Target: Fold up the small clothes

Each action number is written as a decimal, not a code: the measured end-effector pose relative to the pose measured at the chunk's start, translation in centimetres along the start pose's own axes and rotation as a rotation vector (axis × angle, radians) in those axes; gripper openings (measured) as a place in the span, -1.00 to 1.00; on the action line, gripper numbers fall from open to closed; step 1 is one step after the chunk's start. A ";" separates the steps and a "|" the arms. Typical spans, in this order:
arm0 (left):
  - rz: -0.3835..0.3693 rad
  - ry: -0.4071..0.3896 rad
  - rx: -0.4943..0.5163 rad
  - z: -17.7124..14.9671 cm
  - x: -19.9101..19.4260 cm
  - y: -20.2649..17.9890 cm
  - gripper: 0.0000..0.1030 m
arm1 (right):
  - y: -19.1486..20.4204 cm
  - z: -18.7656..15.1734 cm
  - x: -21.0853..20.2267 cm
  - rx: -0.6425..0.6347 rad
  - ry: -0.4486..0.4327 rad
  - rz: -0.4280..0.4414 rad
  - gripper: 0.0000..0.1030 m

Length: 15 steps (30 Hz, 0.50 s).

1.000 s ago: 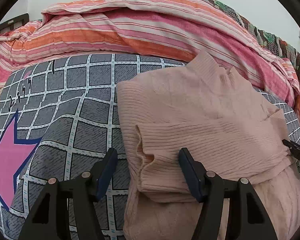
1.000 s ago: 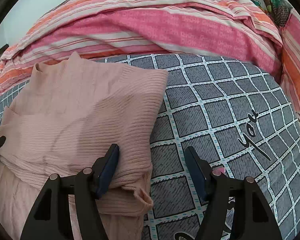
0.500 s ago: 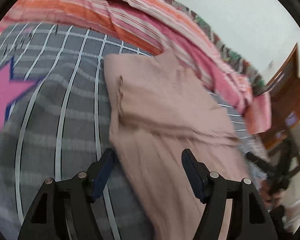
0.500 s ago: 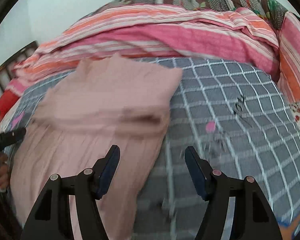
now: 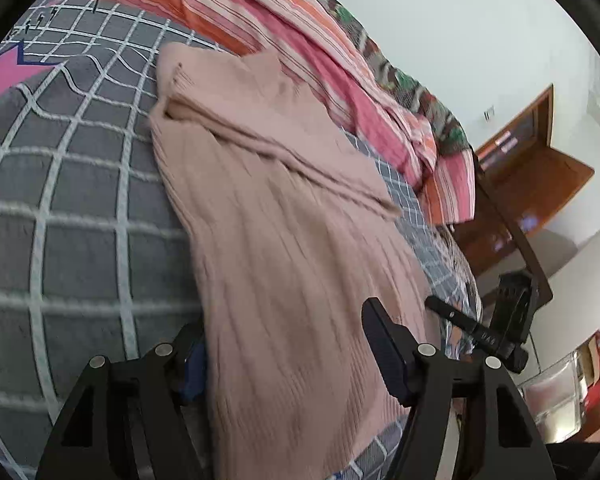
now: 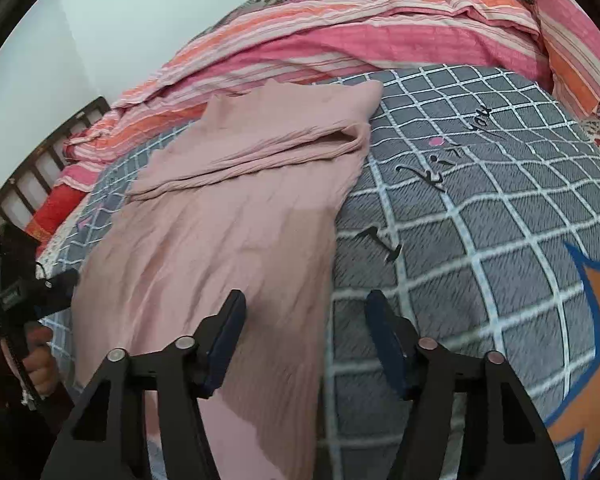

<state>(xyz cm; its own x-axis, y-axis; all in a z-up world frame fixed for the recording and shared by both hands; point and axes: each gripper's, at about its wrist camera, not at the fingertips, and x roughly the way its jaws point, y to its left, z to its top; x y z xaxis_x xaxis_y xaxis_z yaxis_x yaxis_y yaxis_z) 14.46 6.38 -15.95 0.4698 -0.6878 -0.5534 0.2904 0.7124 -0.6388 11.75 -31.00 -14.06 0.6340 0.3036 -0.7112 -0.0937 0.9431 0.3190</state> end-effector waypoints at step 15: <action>0.015 0.031 -0.055 -7.3 -2.1 -0.5 -0.03 | 2.0 -6.1 -1.7 0.015 0.067 0.138 -0.48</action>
<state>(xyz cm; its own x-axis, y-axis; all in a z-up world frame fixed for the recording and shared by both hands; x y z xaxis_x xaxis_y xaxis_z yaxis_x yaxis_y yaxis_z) 7.19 6.48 -18.36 0.4477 -0.6819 -0.5784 0.2374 0.7143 -0.6583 5.79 -28.84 -16.08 0.5637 0.4386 -0.6999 -0.1641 0.8900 0.4255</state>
